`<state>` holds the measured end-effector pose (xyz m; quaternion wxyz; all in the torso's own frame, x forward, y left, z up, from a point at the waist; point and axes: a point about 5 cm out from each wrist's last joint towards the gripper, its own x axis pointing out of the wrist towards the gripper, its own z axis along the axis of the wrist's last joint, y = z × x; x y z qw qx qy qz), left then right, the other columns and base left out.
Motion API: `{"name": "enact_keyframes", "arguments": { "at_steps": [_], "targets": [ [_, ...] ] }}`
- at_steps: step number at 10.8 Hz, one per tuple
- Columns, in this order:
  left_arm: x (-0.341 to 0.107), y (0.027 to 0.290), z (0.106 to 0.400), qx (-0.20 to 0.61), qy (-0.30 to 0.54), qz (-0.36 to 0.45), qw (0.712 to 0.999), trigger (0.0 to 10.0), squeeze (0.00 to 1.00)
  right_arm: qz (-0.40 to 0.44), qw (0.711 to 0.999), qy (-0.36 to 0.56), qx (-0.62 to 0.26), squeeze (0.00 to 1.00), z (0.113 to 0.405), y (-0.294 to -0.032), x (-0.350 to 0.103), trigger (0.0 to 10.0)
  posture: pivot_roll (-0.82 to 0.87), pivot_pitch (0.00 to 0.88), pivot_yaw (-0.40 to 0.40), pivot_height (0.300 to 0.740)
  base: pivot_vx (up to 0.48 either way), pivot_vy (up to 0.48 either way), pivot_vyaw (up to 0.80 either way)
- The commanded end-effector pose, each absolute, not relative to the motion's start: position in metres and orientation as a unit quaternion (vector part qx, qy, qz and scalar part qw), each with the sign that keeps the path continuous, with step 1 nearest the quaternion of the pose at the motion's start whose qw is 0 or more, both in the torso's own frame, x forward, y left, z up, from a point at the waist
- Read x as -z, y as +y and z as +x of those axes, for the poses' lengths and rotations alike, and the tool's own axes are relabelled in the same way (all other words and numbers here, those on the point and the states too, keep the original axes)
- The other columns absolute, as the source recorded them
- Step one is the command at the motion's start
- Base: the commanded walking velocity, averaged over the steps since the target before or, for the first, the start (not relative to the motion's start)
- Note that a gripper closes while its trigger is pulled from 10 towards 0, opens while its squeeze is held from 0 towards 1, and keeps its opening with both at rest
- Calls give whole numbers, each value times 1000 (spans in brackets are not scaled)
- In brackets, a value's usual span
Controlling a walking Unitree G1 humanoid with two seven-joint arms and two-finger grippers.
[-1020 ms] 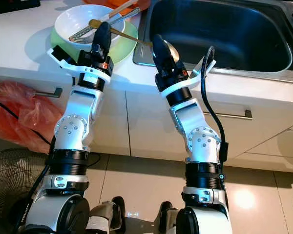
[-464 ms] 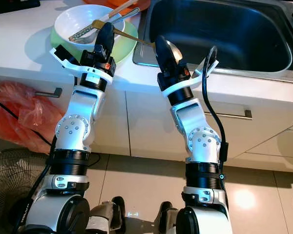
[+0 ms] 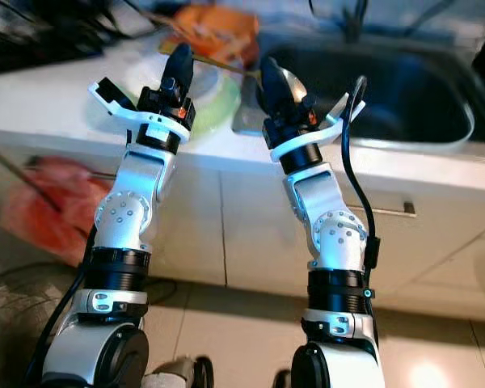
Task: Kitchen organization
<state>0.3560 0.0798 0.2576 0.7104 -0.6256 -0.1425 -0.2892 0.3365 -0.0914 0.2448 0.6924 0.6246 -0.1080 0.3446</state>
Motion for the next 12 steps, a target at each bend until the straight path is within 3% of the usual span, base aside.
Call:
{"name": "enact_keyframes", "arguments": {
  "at_steps": [1,12],
  "targets": [
    [-273,28,339,337,-130,-682,636,10000,0,644,676,-113,-340,0,335,-81,-248,0,154,219,-53,740,0,0,0],
    [-273,28,339,337,-130,-682,636,10000,0,644,676,-113,-340,0,335,-81,-248,0,154,219,-53,740,0,0,0]
  ]
}}
